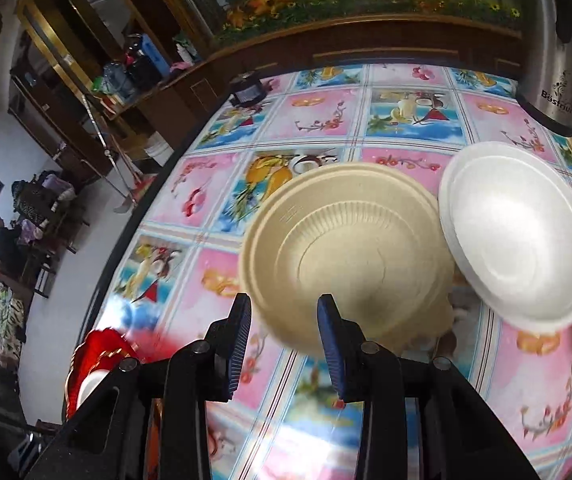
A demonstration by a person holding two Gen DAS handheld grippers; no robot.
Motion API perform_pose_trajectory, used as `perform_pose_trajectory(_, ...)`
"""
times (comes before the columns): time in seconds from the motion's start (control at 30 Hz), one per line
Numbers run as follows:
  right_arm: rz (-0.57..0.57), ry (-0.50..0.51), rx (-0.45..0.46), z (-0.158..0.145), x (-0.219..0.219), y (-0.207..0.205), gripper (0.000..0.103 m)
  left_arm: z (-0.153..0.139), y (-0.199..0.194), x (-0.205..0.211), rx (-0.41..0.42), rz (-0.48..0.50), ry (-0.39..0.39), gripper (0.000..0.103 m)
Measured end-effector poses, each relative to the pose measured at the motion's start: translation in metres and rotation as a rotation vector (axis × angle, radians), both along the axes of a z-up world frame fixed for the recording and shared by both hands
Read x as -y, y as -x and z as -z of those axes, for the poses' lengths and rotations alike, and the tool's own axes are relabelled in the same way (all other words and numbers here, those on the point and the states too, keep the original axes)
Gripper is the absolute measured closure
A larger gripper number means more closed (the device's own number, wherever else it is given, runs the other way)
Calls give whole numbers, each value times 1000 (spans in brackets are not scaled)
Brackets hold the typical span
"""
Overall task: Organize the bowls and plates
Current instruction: 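Grasp the rim of the cream bowl with the left gripper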
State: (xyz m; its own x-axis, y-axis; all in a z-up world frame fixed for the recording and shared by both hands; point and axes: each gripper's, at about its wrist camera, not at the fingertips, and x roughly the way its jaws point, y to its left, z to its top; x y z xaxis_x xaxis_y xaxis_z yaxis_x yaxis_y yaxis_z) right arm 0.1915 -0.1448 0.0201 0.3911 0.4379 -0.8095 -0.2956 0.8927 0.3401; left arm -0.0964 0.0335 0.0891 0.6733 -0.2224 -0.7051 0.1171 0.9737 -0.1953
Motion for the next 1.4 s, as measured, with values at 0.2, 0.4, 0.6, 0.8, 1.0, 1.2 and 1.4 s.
perform_pose_trajectory(0.2,-70,-1,-90,12,0,6,65,1,0,1,-5,0,8,54)
perform_pose_trajectory(0.4,-197,31,-110,8,8,62,59,-3,4,12,-4,22,6,54)
perform_pose_trajectory(0.6,-280,114,-88,7,48,150,58,-9,10,27,4,56,1,53)
perform_pose_trajectory(0.8,-120,-15,134,-33,134,231,58,-6,3,58,-18,133,12,53)
perform_pose_trajectory(1.0,134,-198,157,-10,207,265,58,6,-21,94,-63,186,8,53)
perform_pose_trajectory(1.2,158,-295,66,17,206,253,58,25,-51,117,-122,173,-14,53)
perform_pose_trajectory(1.4,168,-305,41,30,193,237,58,41,-76,137,-168,160,-76,53)
